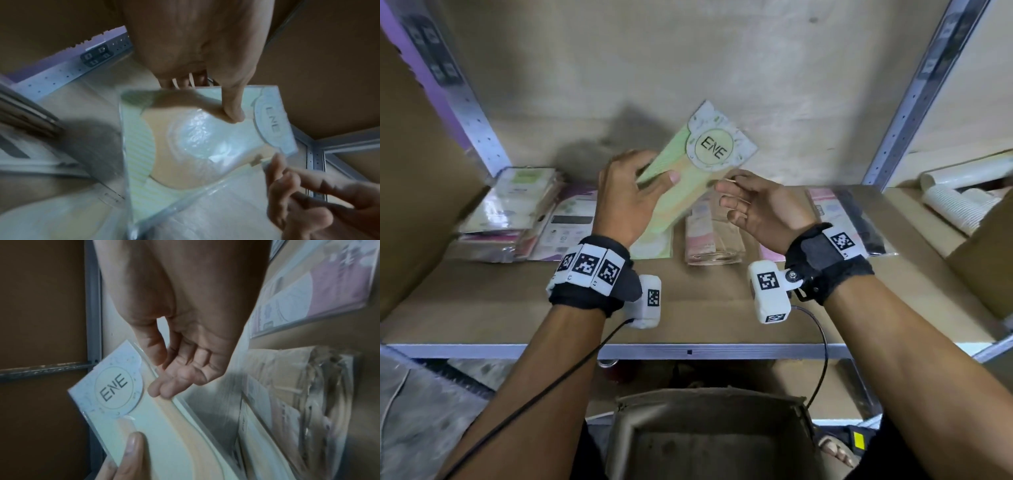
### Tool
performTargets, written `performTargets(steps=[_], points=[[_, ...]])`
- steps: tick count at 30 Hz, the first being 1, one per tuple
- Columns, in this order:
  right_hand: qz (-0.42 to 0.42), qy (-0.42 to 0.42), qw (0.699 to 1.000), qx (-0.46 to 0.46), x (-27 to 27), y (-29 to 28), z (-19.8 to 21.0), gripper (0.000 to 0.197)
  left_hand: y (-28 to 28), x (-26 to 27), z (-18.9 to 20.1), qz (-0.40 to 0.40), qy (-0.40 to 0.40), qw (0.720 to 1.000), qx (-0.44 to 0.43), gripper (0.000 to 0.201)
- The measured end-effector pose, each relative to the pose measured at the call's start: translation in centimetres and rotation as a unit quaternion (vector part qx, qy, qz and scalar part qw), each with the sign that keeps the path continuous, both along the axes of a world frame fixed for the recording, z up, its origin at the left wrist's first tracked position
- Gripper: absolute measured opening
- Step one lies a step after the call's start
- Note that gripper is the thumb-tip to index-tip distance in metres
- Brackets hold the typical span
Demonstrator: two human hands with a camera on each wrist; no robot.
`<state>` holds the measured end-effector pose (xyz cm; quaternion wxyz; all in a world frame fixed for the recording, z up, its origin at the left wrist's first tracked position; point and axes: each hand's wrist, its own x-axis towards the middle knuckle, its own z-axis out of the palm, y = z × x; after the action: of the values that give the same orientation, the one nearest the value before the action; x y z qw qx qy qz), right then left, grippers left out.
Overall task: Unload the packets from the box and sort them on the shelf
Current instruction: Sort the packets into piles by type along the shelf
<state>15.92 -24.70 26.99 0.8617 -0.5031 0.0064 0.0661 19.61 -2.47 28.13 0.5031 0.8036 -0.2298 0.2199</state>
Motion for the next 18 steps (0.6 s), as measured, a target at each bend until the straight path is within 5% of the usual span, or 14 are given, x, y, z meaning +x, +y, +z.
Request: performTargets(steps=[5, 8, 11, 18], points=[[0.003, -0.027, 0.989, -0.143, 0.9, 0.5, -1.0, 0.013, -1.0, 0.5, -0.8, -0.036, 0.113, 0.981, -0.152, 0.023], [0.027, -0.048, 0.974, -0.221, 0.8, 1.6, -1.9, 0.003, -1.8, 0.9, -2.4, -0.038, 0.228, 0.938, -0.260, 0.020], [0.032, -0.058, 0.976, -0.207, 1.0, 2.3, -2.8, 0.016, -2.7, 1.3, -4.0, -0.017, 0.312, 0.897, -0.314, 0.022], [0.012, -0.020, 0.976, -0.215, 0.8, 1.2, -3.9, 0.012, -2.4, 2.4, -4.8, 0.016, 0.380, 0.854, -0.356, 0.037]])
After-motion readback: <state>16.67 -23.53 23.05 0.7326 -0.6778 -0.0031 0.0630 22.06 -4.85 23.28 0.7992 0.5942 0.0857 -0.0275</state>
